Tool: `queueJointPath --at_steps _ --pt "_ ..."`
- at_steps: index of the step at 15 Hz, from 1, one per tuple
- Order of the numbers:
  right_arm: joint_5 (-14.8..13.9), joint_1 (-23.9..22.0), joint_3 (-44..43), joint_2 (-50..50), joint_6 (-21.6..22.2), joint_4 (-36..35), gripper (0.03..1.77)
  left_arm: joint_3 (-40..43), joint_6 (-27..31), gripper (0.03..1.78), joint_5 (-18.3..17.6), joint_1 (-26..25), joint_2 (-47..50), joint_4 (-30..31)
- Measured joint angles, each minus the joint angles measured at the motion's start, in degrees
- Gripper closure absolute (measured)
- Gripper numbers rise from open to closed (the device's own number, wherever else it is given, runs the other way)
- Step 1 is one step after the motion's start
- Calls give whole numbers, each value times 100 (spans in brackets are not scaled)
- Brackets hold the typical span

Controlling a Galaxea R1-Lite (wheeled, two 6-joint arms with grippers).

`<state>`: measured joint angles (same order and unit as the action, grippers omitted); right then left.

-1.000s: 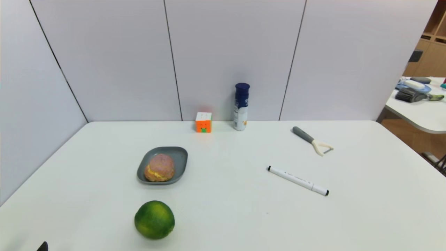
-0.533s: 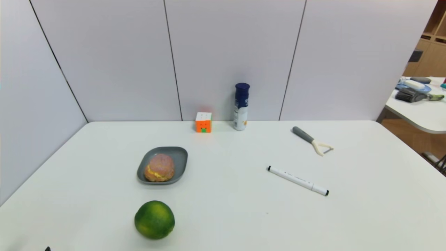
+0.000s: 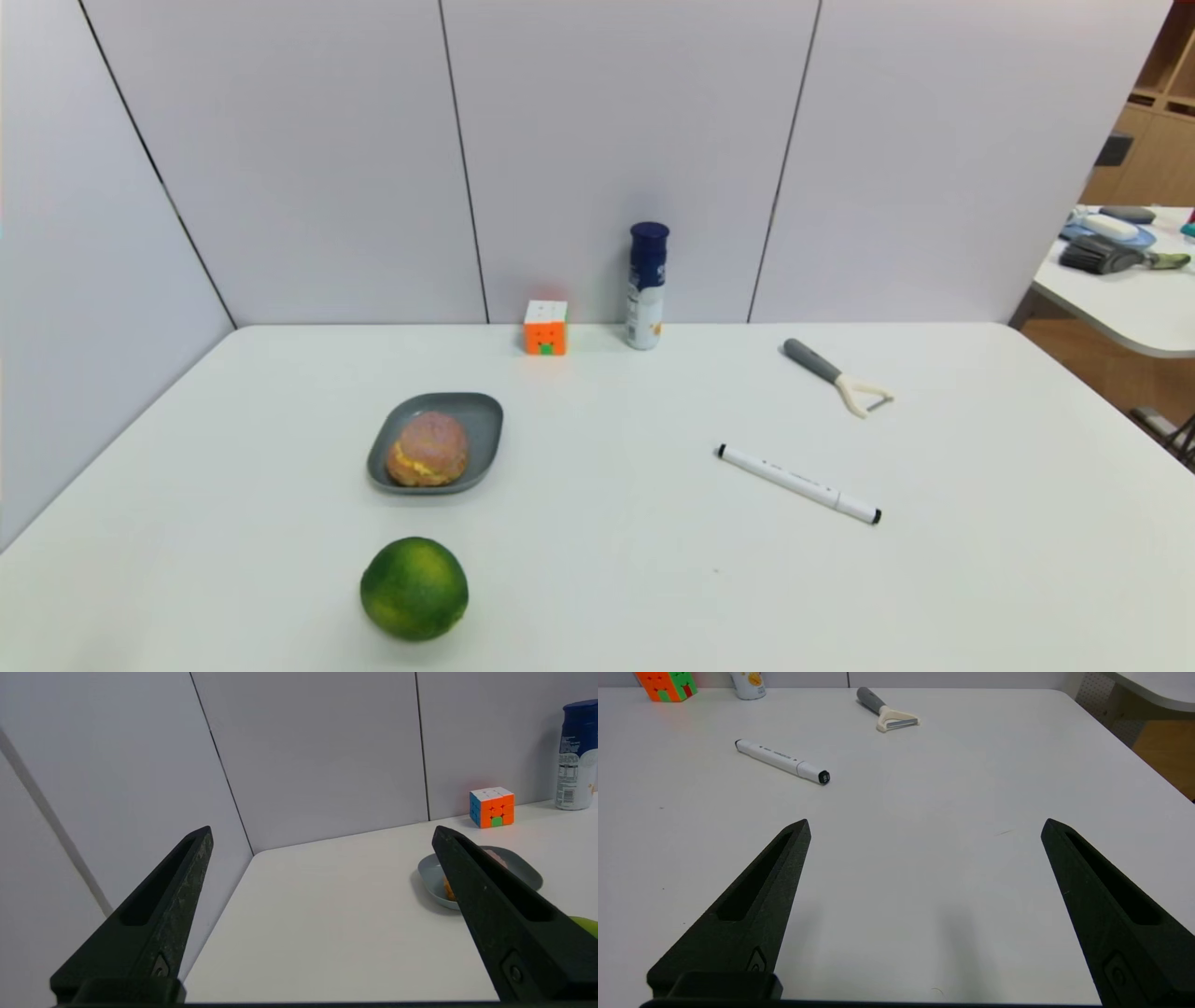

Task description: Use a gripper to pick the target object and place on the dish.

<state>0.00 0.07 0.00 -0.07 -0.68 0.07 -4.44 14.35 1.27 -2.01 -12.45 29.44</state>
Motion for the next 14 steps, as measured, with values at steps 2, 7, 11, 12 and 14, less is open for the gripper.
queueJointPath --at_steps 2,7,11,12,14 --pt "0 0 0 0 2 2 9 194 48 12 55 61 335 -174" --pt "0 0 0 0 2 2 9 439 122 12 -1 127 1054 -1490" --pt "0 0 0 0 2 2 9 444 1 12 -464 139 1218 -2743" --pt "-2 0 0 0 2 2 9 444 -77 12 -558 139 1231 -2856" --pt "0 0 0 0 2 0 9 444 -115 12 -573 139 1237 -2876"
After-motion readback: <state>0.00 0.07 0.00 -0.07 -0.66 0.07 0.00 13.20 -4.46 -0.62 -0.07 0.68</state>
